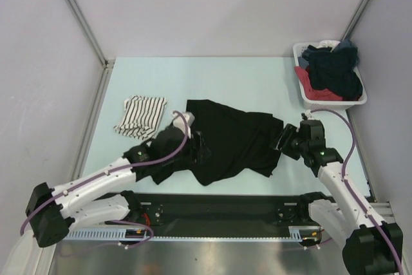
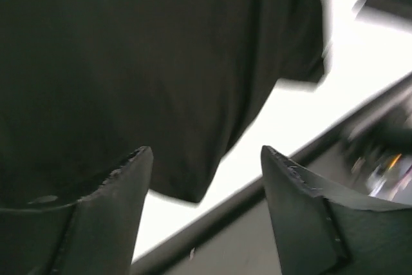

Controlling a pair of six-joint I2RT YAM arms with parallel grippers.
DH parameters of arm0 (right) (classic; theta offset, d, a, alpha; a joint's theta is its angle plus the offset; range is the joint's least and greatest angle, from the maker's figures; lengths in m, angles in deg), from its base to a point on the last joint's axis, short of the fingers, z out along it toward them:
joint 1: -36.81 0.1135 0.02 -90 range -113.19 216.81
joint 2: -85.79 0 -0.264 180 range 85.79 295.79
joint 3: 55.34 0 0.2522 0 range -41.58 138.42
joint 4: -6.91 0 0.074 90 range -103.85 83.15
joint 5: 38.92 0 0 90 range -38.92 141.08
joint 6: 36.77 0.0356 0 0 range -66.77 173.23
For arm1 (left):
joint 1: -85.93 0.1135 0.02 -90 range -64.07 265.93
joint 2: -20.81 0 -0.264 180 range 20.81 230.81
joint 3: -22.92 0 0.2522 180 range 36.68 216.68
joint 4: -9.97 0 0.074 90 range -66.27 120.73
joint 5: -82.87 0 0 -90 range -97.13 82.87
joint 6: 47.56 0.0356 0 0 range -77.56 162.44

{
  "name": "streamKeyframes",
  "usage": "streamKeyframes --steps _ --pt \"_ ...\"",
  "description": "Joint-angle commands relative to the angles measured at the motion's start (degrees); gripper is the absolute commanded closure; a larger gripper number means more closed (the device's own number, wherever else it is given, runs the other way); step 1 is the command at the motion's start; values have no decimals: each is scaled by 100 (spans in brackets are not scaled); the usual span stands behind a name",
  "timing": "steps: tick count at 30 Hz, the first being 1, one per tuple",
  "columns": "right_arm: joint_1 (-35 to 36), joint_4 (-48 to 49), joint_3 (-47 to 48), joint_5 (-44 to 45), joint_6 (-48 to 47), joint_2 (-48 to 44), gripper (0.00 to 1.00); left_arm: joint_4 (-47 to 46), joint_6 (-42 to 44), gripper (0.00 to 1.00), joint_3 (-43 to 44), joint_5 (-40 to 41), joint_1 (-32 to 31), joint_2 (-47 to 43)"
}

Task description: Fold and stack the tank tops

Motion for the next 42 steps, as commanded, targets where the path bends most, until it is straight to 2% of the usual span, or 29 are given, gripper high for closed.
streamKeyframes --steps 1,6,9,15,21,22,23,24,25,26,30,39,41,42 --pt "181 -183 -309 212 351 -179 46 -290 -648 28 -616 -128 -497 68" --pt "761 -173 -748 782 905 -100 45 -738 -947 29 -854 -163 -936 637" --pt "911 20 -950 879 1099 -39 43 -906 -974 25 -836 -199 -963 963" --pt "973 301 -1048 1275 1161 348 47 -862 -789 26 -573 266 -955 1640" --pt "955 328 -995 1643 1310 533 69 -844 -719 34 -581 592 -727 2081" --pt "946 328 -978 1731 1319 550 78 -871 -727 35 -616 610 -665 2107" --pt "920 371 -969 1732 1310 550 81 -914 -727 37 -651 610 -586 2125" --pt "894 398 -960 1741 1302 585 85 -950 -701 41 -747 575 -411 2160" --pt "859 476 -969 1706 1276 612 96 -1063 -658 45 -801 557 -323 2151" --pt "832 495 -943 1706 1267 629 100 -1125 -631 56 -836 522 -226 2142" --pt "465 363 -811 1741 1258 770 100 -1100 -482 100 -915 460 318 2038" --pt "-99 -287 -468 2408 1179 59 100 -739 -437 100 -1328 838 1145 579" --pt "-205 -305 -406 2391 1039 -56 94 -616 -429 99 -1381 891 1286 246" --pt "-222 -288 -389 2313 1003 -65 90 -642 -376 91 -1390 822 1287 157"
